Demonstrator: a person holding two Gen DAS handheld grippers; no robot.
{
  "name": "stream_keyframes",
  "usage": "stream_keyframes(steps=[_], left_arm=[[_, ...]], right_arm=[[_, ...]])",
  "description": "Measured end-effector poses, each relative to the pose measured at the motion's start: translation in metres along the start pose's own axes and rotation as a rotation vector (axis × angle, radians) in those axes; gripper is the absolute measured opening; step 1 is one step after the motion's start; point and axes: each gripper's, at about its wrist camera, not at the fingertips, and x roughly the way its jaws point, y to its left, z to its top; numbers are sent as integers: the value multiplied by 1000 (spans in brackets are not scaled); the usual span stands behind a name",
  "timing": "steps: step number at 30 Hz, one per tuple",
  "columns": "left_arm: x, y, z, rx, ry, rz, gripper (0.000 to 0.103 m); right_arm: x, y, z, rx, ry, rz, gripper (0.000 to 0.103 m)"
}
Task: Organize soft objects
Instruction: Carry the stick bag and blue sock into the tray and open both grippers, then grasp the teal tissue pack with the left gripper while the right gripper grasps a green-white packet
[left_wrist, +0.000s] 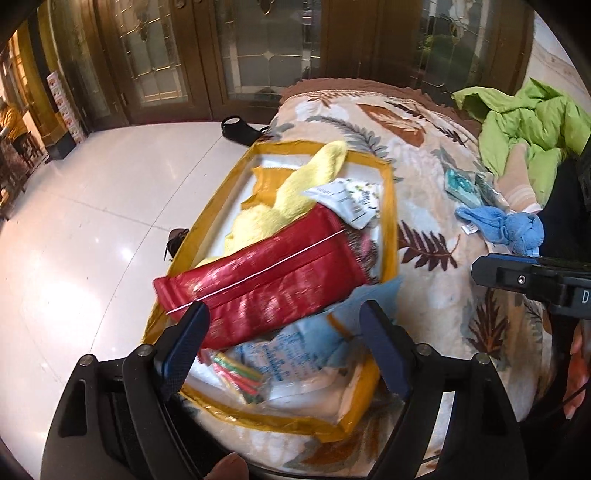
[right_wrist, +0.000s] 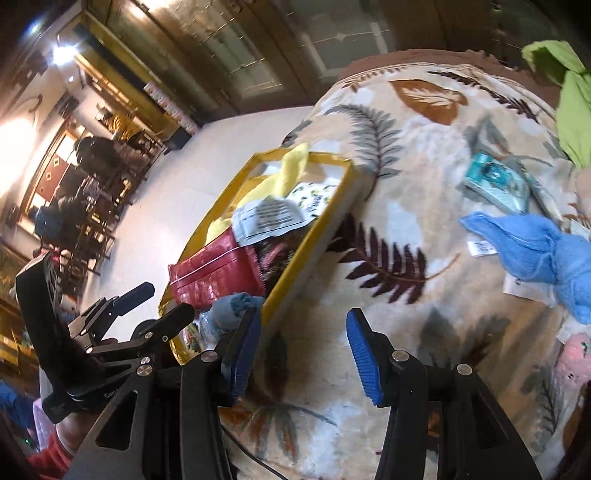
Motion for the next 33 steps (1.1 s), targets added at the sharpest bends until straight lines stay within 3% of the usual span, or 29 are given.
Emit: stream_keyframes(steps=[15,25,33], left_arm=[[9,-58,19,103,1,-24,83],[35,-121,60,161,27,-176,84],[84,-173,108,146,89,-253,87]], right_arm=[[-36,-47,-9,91,-76,-48,51],[-66,-135,-16,295,-147,-117,51],[-68,-154,6,230,-170,-242,51]])
